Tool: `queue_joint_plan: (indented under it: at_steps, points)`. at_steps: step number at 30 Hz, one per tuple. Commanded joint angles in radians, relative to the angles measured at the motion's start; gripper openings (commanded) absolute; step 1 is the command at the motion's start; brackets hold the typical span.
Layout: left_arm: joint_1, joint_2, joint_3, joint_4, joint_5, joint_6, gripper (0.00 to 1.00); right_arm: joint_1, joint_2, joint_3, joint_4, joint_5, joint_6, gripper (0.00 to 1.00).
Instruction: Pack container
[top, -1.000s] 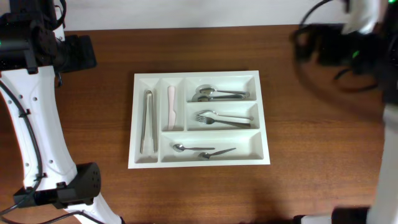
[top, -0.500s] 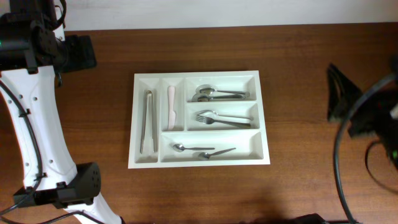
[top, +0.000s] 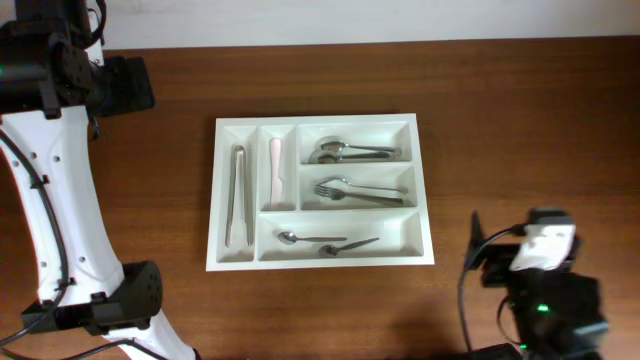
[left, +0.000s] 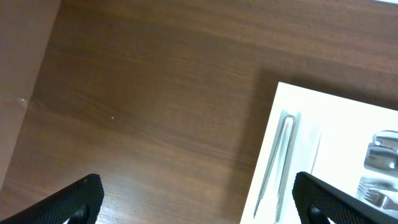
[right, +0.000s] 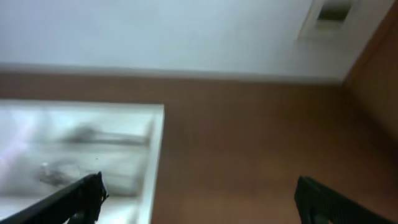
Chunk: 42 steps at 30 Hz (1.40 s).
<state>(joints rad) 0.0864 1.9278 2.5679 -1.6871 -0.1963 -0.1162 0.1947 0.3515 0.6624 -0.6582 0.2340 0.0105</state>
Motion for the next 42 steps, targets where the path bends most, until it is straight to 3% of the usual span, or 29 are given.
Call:
queue_joint_plan:
  at_steps: [1, 7, 20, 25, 42]
  points:
    - [0.002, -0.019, 0.016, 0.0, -0.01, 0.006, 0.99, 0.006, -0.102, -0.169, 0.013, 0.002, -0.001, 0.99]
    - [0.002, -0.019, 0.016, 0.0, -0.01, 0.006, 0.99, 0.006, -0.194, -0.318, 0.037, 0.007, 0.006, 0.99]
    - [0.002, -0.019, 0.016, 0.0, -0.01, 0.006, 0.99, -0.046, -0.201, -0.469, 0.168, 0.013, 0.038, 0.99]
    - [0.002, -0.019, 0.016, 0.0, -0.01, 0.006, 0.99, -0.111, -0.201, -0.478, 0.171, 0.014, 0.058, 0.99]
    - [0.002, -0.019, 0.016, 0.0, -0.01, 0.006, 0.99, -0.111, -0.27, -0.532, 0.206, 0.006, 0.058, 0.99]
